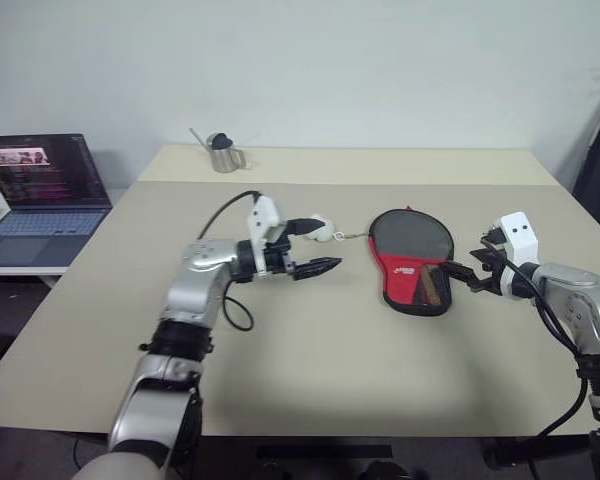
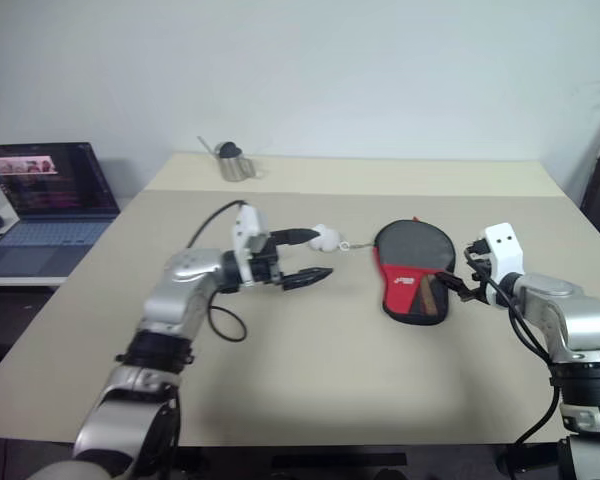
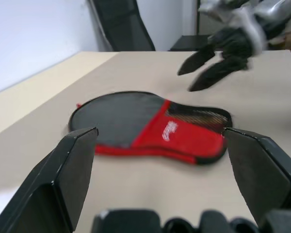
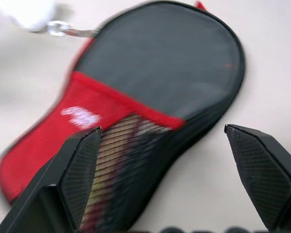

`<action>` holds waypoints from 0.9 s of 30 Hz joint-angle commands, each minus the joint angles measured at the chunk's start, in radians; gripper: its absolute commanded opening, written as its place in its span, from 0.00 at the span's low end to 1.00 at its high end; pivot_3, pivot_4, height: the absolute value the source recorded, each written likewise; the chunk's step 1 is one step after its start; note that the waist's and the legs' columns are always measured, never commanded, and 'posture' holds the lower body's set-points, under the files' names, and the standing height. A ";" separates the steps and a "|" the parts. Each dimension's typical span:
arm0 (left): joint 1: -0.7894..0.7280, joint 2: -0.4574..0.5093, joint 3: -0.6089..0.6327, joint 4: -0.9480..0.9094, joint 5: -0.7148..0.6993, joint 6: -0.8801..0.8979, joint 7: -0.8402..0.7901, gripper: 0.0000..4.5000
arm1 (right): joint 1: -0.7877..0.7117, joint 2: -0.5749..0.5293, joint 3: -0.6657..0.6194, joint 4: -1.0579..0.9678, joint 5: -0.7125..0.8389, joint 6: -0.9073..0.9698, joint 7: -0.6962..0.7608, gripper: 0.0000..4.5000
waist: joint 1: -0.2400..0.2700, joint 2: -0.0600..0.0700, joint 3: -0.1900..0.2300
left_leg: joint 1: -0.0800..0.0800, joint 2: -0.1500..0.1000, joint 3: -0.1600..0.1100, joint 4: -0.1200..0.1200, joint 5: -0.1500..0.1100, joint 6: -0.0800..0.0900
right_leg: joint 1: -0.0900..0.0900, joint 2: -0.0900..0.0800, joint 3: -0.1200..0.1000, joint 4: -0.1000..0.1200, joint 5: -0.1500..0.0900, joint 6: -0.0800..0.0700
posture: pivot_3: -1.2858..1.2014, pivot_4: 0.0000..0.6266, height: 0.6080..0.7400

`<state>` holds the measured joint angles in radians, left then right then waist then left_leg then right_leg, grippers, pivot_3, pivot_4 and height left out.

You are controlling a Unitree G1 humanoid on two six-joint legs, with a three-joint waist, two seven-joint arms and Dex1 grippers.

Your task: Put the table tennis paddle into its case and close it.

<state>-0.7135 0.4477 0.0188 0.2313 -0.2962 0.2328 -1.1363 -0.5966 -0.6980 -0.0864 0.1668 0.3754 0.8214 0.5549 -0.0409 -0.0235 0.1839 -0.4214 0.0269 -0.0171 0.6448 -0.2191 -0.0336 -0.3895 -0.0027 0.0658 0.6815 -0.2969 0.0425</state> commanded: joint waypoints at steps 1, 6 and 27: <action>0.021 0.026 0.031 -0.156 -0.054 0.080 0.053 1.00 | -0.058 0.015 0.021 0.091 -0.046 -0.071 0.018 0.99 | 0.009 0.000 0.000 | 0.000 0.000 0.000 0.000 0.000 0.000 | 0.000 0.000 0.000 0.000 0.000 0.000 | 0.52 0.24 1.00; 0.058 0.050 0.036 -0.240 -0.073 0.136 0.096 1.00 | -0.121 0.030 0.072 0.259 -0.118 -0.140 0.057 0.99 | 0.013 0.000 0.000 | 0.000 -0.001 0.000 0.001 0.000 0.000 | 0.001 -0.001 0.000 0.000 0.000 0.000 | 0.52 0.24 1.00; 0.058 0.067 0.017 -0.275 -0.080 0.160 0.124 1.00 | -0.232 0.112 0.140 0.586 -0.230 -0.194 0.204 0.99 | -0.002 0.000 0.000 | 0.004 0.000 0.002 0.000 0.000 0.000 | 0.002 0.000 0.001 0.001 0.000 0.000 | 0.52 0.24 1.00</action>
<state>-0.6421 0.5039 0.0330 0.0006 -0.3539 0.4039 -1.0141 -0.8317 -0.6086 0.0223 0.7214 0.1684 0.6241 0.7421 -0.0425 -0.0238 0.1837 -0.4169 0.0274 -0.0147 0.6450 -0.2192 -0.0336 -0.3866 -0.0023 0.0672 0.6822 -0.2966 0.0423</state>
